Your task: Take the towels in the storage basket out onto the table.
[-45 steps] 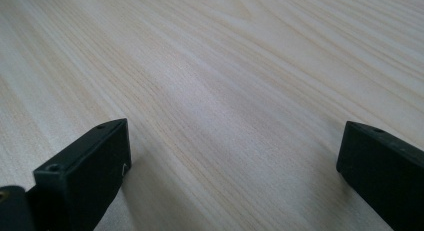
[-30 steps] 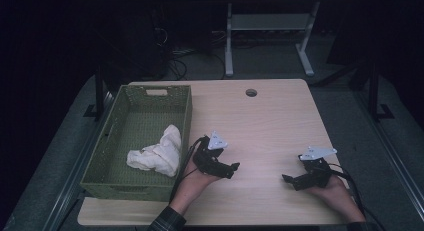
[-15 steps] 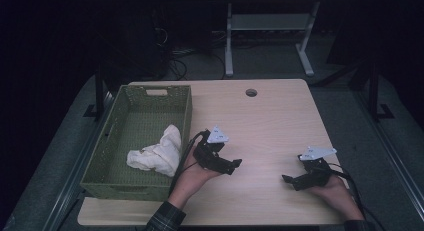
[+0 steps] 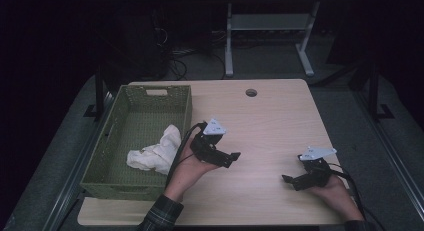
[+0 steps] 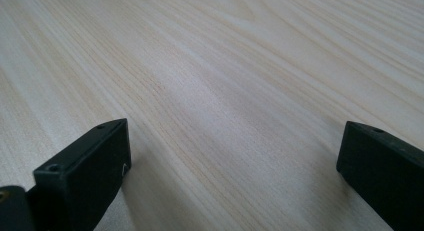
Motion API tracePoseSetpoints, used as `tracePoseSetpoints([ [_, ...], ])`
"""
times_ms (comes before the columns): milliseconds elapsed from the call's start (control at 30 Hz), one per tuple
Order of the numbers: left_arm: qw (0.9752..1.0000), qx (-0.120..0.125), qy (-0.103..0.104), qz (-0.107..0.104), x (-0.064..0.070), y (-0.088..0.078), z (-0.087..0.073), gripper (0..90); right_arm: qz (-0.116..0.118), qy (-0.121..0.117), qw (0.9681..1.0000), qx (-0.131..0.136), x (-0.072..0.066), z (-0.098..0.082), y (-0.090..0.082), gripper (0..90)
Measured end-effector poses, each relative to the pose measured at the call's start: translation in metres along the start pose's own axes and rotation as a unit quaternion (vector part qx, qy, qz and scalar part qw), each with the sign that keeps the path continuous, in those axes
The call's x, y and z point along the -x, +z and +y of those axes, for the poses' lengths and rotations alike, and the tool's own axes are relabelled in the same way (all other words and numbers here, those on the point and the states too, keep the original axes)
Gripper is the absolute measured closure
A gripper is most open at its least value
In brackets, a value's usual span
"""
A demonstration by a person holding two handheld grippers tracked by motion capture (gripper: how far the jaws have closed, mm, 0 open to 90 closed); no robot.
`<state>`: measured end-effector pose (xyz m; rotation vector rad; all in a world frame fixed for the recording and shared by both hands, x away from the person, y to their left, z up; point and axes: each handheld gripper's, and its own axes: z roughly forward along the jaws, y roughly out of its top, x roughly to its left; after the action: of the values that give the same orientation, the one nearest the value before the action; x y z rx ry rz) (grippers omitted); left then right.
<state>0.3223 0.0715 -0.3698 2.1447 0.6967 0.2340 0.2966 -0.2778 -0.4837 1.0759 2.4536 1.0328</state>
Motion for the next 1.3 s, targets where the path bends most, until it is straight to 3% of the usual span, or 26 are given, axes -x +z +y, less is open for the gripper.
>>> tracePoseSetpoints([
  [333, 1.0, 0.006, 0.002, -0.007, -0.015, -0.013, 0.005, 13.4, 0.0, 0.0, 1.0, 0.0, 0.0, 0.0, 0.0, 0.5],
  [467, 0.9999, -0.001, 0.013, -0.003, -0.022, -0.02, 0.005, 13.4, 0.0, 0.0, 1.0, 0.0, 0.0, 0.0, 0.0, 0.6],
  [1300, 0.9996, 0.005, -0.005, 0.027, -0.051, -0.062, -0.009, 13.7, 0.0, 0.0, 1.0, 0.0, 0.0, 0.0, 0.0, 0.6],
])
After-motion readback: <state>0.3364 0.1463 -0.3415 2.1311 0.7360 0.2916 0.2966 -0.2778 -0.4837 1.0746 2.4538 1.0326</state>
